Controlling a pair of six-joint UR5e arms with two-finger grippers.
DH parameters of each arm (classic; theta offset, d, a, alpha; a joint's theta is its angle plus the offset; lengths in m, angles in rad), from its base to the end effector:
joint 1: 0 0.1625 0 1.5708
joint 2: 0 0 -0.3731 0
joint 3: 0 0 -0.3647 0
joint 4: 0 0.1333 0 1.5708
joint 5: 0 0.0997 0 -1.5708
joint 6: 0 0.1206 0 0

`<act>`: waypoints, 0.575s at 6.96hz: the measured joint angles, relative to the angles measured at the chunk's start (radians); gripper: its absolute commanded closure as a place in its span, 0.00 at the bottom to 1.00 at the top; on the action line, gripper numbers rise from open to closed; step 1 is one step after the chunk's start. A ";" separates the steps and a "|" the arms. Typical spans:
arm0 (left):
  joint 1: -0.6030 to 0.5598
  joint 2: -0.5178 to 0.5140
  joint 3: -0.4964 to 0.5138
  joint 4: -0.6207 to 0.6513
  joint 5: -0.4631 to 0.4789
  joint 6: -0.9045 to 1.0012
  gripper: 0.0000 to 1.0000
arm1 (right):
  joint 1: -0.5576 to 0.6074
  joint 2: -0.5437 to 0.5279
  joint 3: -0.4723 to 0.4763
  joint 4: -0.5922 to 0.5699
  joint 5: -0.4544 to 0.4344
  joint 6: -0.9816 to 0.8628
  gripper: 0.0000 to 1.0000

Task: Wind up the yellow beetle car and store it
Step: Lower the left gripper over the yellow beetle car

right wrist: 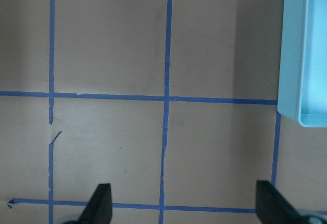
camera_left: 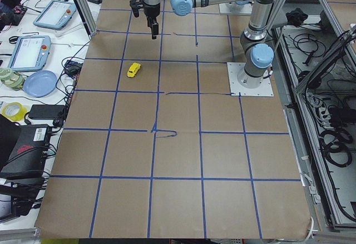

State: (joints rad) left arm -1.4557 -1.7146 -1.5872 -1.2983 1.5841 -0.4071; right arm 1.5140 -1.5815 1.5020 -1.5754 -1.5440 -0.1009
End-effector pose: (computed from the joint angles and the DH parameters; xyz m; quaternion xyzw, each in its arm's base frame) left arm -0.0704 -0.5377 0.3649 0.2581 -0.9645 0.0565 0.0016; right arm 0.1097 -0.4760 0.4528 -0.0226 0.9988 -0.0430 0.0100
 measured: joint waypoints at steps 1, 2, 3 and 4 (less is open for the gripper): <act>0.001 -0.025 -0.015 0.058 0.001 -0.191 0.00 | 0.000 0.000 0.000 0.000 0.000 0.000 0.00; 0.002 -0.061 -0.027 0.108 0.002 -0.352 0.00 | 0.000 0.000 0.000 0.000 -0.001 0.000 0.00; 0.002 -0.105 -0.032 0.160 0.000 -0.492 0.00 | 0.000 0.000 0.001 0.000 0.000 -0.001 0.00; 0.003 -0.156 -0.034 0.205 -0.004 -0.592 0.00 | 0.000 0.000 0.001 0.000 0.001 -0.001 0.00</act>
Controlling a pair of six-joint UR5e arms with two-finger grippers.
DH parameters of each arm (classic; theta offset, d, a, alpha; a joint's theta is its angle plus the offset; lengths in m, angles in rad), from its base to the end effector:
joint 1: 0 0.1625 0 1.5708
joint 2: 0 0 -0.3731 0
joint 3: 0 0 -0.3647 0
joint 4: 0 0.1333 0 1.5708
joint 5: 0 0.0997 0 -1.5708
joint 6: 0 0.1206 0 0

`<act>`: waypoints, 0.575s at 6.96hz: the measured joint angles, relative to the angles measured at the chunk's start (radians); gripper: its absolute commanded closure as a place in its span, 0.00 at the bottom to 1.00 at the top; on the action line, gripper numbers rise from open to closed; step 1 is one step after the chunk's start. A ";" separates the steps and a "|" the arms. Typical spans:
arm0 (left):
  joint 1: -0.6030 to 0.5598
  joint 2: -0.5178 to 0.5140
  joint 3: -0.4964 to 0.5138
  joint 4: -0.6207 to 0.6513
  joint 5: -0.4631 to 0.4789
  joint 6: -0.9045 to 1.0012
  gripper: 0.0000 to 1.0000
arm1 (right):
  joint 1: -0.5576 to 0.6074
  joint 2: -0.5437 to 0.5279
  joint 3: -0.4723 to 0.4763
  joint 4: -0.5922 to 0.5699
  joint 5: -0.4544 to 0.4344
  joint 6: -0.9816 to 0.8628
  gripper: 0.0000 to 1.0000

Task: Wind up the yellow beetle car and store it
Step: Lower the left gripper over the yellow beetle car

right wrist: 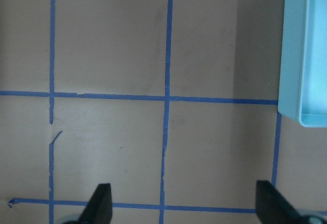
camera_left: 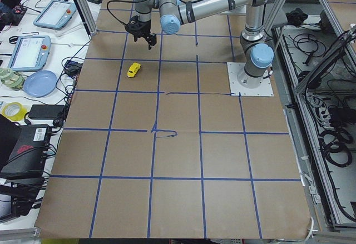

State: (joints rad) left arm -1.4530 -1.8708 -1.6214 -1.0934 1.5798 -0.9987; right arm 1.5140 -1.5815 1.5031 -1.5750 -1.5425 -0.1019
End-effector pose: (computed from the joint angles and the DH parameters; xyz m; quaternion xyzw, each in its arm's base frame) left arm -0.0647 -0.5785 0.2867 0.5289 -0.8463 0.0592 0.0229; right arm 0.1099 -0.4759 0.4522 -0.0231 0.9988 -0.0423 0.0108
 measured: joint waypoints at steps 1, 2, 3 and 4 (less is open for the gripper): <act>0.000 -0.052 0.000 0.042 -0.001 -0.043 0.00 | 0.000 0.000 0.000 0.001 0.001 0.000 0.00; 0.000 -0.104 0.004 0.096 -0.001 -0.060 0.00 | 0.000 0.000 0.000 0.001 0.001 0.001 0.00; 0.000 -0.150 0.010 0.136 -0.002 -0.070 0.00 | 0.000 0.000 0.000 0.001 0.000 0.001 0.00; 0.000 -0.192 0.016 0.159 -0.003 -0.083 0.00 | 0.001 -0.002 0.000 0.001 -0.002 0.001 0.00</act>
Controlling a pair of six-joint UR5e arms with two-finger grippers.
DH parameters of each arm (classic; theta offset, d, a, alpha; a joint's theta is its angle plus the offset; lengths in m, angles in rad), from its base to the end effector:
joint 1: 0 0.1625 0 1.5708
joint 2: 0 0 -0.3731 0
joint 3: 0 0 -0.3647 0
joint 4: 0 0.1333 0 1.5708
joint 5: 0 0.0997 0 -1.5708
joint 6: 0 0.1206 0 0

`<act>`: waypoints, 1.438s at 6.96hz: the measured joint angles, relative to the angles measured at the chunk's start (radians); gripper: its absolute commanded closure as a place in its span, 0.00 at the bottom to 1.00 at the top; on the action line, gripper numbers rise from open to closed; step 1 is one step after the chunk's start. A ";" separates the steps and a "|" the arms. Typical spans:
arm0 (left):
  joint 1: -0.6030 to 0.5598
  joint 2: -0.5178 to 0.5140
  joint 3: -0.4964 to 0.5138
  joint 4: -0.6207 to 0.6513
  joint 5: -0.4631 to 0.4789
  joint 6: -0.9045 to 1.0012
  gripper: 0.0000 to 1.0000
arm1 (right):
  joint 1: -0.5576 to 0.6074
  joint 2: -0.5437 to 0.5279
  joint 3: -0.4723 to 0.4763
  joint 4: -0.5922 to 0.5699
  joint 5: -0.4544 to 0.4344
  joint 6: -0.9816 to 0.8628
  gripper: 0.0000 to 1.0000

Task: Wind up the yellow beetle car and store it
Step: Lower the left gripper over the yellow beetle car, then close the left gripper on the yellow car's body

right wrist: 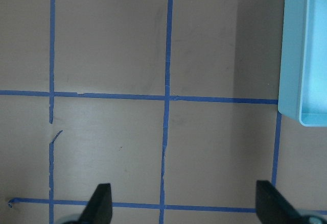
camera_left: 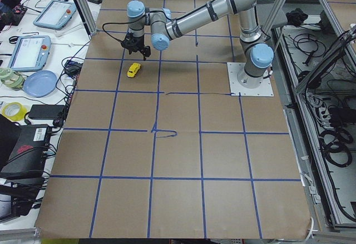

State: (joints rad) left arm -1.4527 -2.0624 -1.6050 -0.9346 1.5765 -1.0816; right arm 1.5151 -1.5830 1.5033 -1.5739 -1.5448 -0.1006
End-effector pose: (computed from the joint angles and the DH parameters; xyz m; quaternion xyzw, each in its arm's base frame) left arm -0.0605 -0.6154 0.1995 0.5638 -0.8241 0.0502 0.0230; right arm 0.1102 -0.4752 0.4527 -0.0230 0.9988 -0.0423 0.0097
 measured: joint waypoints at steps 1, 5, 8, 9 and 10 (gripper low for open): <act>0.000 -0.037 0.012 0.010 0.000 -0.007 0.00 | 0.000 -0.001 0.000 0.000 -0.001 0.000 0.00; 0.000 -0.127 0.038 0.041 0.010 -0.012 0.02 | 0.000 0.000 0.000 0.000 0.002 0.000 0.00; 0.000 -0.155 0.056 0.077 0.008 -0.047 1.00 | 0.000 0.001 0.000 -0.001 0.003 0.001 0.00; 0.000 -0.158 0.067 0.079 0.003 -0.059 1.00 | 0.000 0.001 0.000 -0.001 0.003 0.001 0.00; 0.000 -0.158 0.075 0.079 0.001 -0.066 1.00 | 0.001 0.001 0.000 -0.001 0.003 0.001 0.00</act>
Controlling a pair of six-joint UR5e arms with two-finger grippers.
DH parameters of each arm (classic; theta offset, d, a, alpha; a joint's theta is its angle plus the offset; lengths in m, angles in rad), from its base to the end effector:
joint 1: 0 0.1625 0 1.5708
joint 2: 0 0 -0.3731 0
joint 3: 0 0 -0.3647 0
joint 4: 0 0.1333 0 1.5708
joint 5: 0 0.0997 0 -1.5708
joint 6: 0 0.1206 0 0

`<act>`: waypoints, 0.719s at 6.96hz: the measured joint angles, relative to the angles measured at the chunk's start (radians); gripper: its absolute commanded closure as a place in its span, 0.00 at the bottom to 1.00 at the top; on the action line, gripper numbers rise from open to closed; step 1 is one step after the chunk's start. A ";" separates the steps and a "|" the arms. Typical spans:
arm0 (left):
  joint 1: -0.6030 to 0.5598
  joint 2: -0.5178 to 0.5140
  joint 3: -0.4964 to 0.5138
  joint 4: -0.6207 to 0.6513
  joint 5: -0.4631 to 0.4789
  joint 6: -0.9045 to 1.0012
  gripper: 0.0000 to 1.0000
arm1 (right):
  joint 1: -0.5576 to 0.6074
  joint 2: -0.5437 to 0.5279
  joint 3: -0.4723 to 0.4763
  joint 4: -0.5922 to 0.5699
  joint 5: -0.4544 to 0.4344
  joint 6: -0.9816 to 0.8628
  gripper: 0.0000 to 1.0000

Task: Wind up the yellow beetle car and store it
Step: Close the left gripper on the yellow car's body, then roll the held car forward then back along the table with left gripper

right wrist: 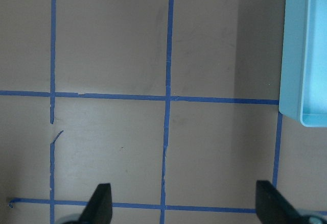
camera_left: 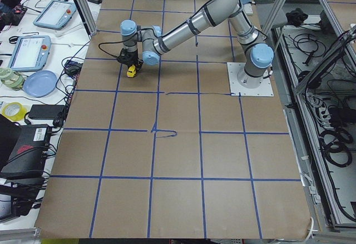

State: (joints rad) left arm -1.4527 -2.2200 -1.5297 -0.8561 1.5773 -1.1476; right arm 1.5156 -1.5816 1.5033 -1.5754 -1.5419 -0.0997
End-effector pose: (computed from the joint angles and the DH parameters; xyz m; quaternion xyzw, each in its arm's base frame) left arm -0.0566 -0.6480 0.1420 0.5907 -0.8051 0.0480 0.0234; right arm 0.1107 -0.4757 0.4522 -0.0228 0.9988 -0.0424 0.0112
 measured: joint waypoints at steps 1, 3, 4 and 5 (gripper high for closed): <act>0.000 0.007 0.003 -0.001 -0.002 -0.008 1.00 | 0.000 0.000 0.000 0.000 -0.001 0.000 0.00; -0.015 0.033 0.002 -0.011 -0.020 -0.101 1.00 | 0.000 0.000 0.000 0.000 -0.002 0.000 0.00; -0.043 0.048 -0.001 -0.028 -0.065 -0.202 1.00 | 0.000 0.000 0.000 0.000 -0.002 0.000 0.00; -0.080 0.057 0.000 -0.047 -0.104 -0.308 1.00 | 0.000 0.000 0.000 -0.001 -0.003 0.000 0.00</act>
State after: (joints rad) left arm -1.5331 -2.1627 -1.5298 -0.9033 1.4730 -1.4553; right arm 1.5155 -1.5818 1.5033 -1.5764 -1.5445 -0.0997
